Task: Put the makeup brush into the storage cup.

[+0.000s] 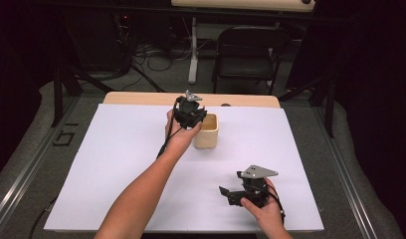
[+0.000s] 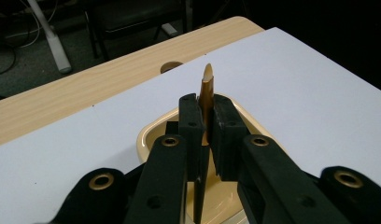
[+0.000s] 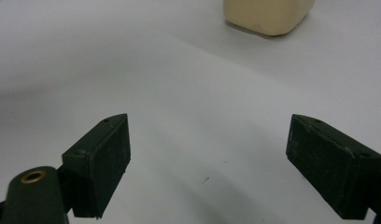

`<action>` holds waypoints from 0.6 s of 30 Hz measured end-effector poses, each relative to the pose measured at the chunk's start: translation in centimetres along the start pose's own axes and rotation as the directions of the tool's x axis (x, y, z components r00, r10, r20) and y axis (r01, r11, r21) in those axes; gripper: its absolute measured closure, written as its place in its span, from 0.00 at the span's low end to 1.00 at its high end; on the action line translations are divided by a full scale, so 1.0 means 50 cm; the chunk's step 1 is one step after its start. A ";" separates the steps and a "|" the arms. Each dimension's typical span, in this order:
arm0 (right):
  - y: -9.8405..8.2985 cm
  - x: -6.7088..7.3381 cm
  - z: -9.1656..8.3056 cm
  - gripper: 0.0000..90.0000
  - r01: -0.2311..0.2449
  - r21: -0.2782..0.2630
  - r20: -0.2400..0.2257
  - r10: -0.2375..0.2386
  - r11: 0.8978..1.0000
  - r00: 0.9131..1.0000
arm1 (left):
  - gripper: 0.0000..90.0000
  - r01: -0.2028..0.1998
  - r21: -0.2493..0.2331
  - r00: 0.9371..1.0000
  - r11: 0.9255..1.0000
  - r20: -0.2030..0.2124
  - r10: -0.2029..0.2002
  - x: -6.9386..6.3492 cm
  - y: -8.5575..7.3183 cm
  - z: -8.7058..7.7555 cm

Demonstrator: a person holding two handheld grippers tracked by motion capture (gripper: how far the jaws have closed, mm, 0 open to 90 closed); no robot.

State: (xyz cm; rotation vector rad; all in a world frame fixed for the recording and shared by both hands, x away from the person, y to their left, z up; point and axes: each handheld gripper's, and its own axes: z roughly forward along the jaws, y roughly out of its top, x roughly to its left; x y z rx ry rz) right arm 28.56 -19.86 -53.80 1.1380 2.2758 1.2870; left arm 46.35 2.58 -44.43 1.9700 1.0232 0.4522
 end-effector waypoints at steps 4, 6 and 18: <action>0.000 0.001 0.000 0.15 0.000 0.003 -0.002 0.000 1.000 1.000 | 0.93 -0.005 0.007 1.000 1.000 -0.001 0.005 -0.001 -0.003 0.004; 0.000 0.001 0.000 0.15 0.001 0.002 -0.002 -0.001 1.000 1.000 | 0.93 -0.006 0.006 1.000 1.000 -0.004 0.006 -0.003 -0.005 0.006; 0.000 0.000 0.000 0.16 0.002 0.002 -0.002 -0.002 1.000 1.000 | 0.93 -0.010 0.020 1.000 1.000 -0.009 0.010 -0.004 -0.010 0.011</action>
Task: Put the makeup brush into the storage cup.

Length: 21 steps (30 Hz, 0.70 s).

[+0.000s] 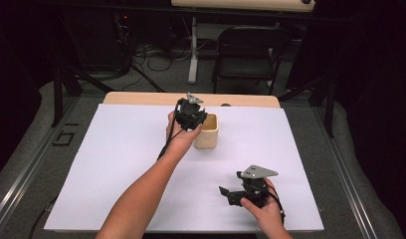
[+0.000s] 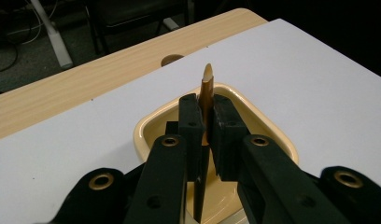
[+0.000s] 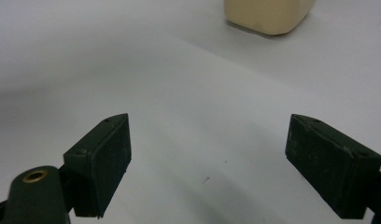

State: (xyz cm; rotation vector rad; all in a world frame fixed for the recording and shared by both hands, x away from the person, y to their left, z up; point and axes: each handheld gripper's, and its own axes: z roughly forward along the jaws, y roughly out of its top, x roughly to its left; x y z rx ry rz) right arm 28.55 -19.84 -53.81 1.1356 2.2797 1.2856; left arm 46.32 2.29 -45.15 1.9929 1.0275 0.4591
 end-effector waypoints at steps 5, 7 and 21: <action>0.000 0.000 0.001 0.16 -0.001 -0.001 -0.001 0.001 1.000 1.000 | 0.93 -0.002 -0.001 1.000 1.000 -0.001 0.002 -0.002 -0.003 0.002; 0.000 0.000 0.000 0.16 -0.001 0.000 0.000 0.001 1.000 1.000 | 0.93 -0.002 0.008 1.000 1.000 0.007 0.002 -0.001 -0.003 0.002; 0.000 0.000 0.000 0.16 -0.001 0.000 0.001 0.001 1.000 1.000 | 0.44 0.017 0.003 0.999 1.000 0.039 -0.017 0.008 -0.007 -0.030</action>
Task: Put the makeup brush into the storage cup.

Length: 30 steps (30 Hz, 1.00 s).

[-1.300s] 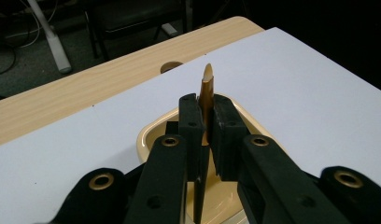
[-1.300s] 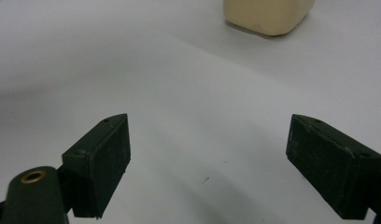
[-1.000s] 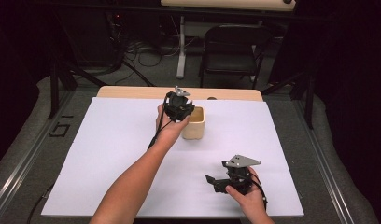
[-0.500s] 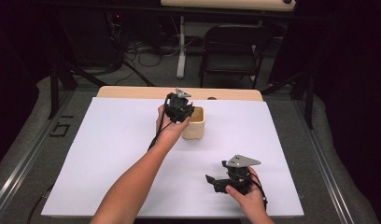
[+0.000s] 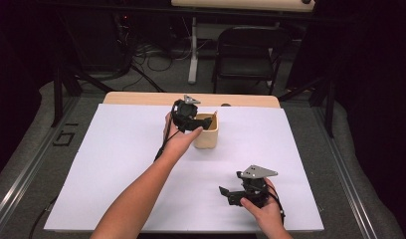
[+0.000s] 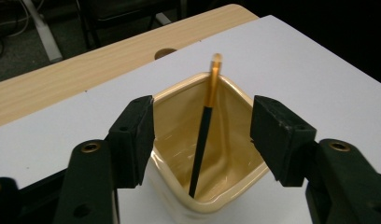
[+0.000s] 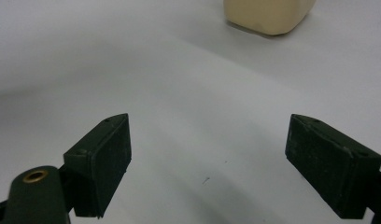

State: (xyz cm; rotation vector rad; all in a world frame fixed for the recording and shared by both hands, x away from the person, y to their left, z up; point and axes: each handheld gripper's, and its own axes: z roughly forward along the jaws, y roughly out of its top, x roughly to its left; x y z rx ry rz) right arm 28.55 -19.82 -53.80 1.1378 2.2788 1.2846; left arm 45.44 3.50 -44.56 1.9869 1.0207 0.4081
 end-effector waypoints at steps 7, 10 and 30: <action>0.000 0.001 0.001 0.16 -0.001 0.001 0.000 0.001 1.000 1.000 | 0.43 -0.009 -0.010 1.000 1.000 0.004 0.010 0.010 -0.013 -0.032; 0.000 0.001 0.002 0.16 -0.001 -0.002 0.000 0.001 1.000 1.000 | 0.43 -0.003 -0.014 1.000 1.000 0.008 0.003 0.015 -0.022 -0.046; 0.000 0.004 0.005 0.16 0.000 0.006 0.003 0.000 1.000 1.000 | 0.35 -0.025 -0.033 1.000 0.999 -0.008 0.024 0.050 -0.086 -0.126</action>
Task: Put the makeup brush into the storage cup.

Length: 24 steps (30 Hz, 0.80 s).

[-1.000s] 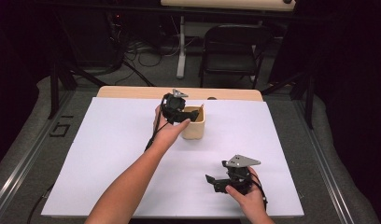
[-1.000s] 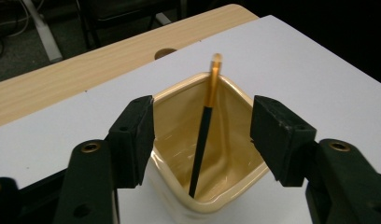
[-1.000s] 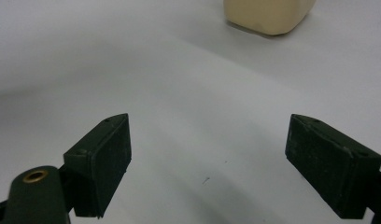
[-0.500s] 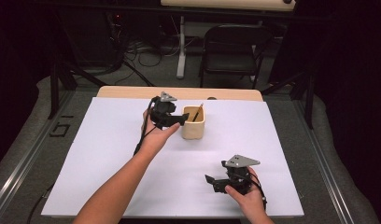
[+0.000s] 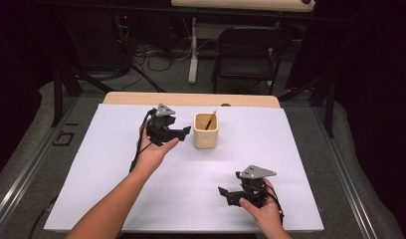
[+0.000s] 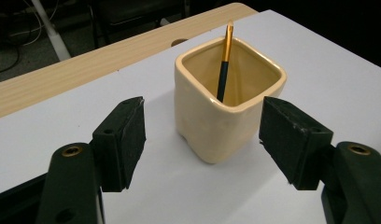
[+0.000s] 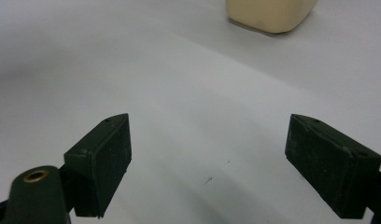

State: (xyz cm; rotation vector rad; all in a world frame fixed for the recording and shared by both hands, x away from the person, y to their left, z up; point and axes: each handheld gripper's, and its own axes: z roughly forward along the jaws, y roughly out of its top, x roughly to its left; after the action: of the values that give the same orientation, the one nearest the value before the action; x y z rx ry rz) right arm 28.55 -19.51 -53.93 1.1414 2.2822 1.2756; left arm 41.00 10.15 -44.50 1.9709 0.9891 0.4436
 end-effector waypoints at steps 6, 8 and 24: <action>0.000 0.000 0.000 0.16 -0.002 0.000 0.000 0.002 1.000 1.000 | 0.33 0.016 0.003 1.000 1.000 0.022 -0.017 0.005 -0.020 -0.017; 0.000 0.000 0.000 0.16 -0.001 0.000 0.001 0.001 1.000 1.000 | 0.31 0.013 0.007 1.000 1.000 0.028 -0.014 0.005 -0.027 -0.022; 0.000 -0.004 -0.003 0.16 -0.005 -0.004 0.008 0.005 1.000 1.000 | 0.30 -0.040 0.023 0.999 0.999 0.008 0.040 0.010 -0.105 -0.066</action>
State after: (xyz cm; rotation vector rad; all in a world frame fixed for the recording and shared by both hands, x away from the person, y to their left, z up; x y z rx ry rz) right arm 28.58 -19.73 -53.88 1.1493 2.2713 1.2739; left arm 36.77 13.97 -47.00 2.0140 0.9558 0.4489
